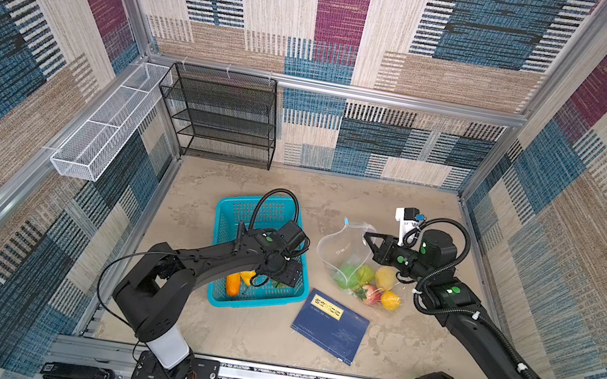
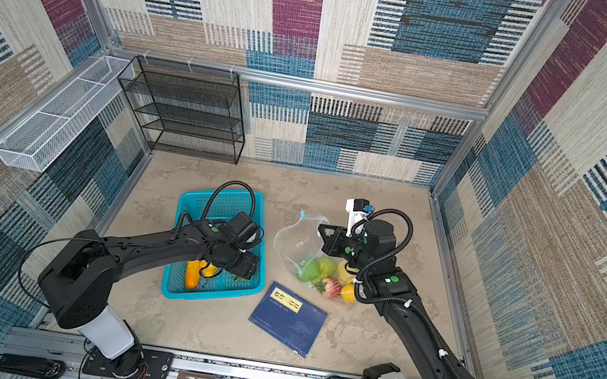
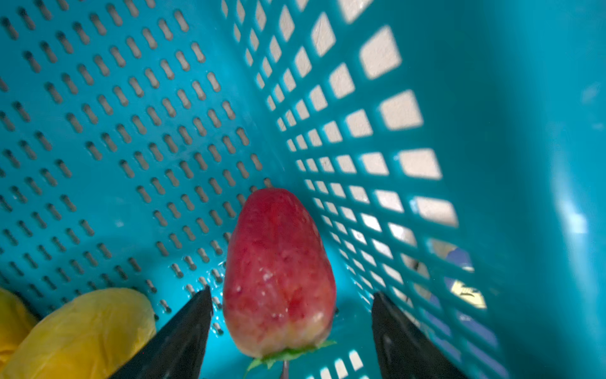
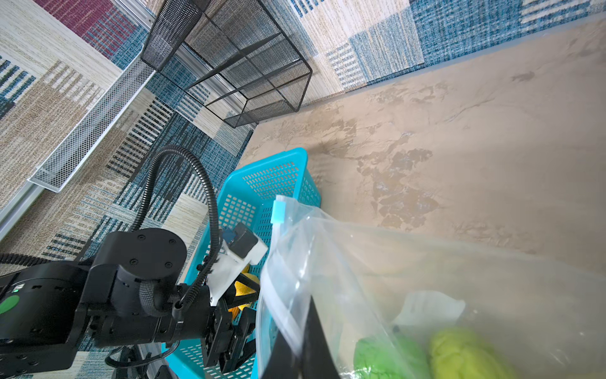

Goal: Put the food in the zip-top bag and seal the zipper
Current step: 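Lower the left gripper and grasp the red strawberry-shaped fruit, then lift the red fruit with the left gripper toward the bag mouth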

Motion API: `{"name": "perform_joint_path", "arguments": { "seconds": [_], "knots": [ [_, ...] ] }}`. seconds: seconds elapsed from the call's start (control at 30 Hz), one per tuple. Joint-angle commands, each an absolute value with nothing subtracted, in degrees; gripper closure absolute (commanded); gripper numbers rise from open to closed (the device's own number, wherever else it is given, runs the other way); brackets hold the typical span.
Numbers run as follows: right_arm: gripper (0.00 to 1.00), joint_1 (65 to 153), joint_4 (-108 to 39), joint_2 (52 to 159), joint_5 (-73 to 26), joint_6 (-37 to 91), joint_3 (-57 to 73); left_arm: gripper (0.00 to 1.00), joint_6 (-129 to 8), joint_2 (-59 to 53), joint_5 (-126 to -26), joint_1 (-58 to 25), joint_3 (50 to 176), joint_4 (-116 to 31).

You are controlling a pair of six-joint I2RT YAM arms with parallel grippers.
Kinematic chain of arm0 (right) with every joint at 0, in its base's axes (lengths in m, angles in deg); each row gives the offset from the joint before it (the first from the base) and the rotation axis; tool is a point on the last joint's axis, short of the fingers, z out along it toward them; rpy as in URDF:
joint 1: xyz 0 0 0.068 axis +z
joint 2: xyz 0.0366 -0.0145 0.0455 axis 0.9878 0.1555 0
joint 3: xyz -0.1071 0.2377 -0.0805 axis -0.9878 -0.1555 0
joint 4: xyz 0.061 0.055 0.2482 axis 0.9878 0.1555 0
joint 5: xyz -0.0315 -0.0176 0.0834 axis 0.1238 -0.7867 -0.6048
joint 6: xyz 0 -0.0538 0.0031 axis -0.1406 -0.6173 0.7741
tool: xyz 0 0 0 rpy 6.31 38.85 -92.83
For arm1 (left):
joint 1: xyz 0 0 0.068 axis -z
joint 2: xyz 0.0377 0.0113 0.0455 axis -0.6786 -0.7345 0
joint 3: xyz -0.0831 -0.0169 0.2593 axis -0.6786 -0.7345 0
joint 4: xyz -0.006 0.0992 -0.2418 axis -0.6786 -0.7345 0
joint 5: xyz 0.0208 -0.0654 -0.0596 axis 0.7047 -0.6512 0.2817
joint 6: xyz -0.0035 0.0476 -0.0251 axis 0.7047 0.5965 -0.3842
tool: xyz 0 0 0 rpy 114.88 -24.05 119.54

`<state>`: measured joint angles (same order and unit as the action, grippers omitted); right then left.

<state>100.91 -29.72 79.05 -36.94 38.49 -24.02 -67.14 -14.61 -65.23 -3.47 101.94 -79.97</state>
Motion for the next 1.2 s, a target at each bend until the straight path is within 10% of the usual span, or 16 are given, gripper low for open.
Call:
{"name": "perform_joint_path", "arguments": {
  "seconds": [0.0, 1.17],
  "knots": [
    [1.00, 101.0, -31.0, 78.7, -36.1, 38.9, -23.7, 0.21, -64.5, -15.7, -64.9, -3.5, 102.0, -78.2],
    [1.00, 101.0, -30.8, 79.6, -36.1, 38.6, -23.0, 0.46, -65.1, -7.1, -61.2, -4.3, 102.1, -78.3]
  ]
}}
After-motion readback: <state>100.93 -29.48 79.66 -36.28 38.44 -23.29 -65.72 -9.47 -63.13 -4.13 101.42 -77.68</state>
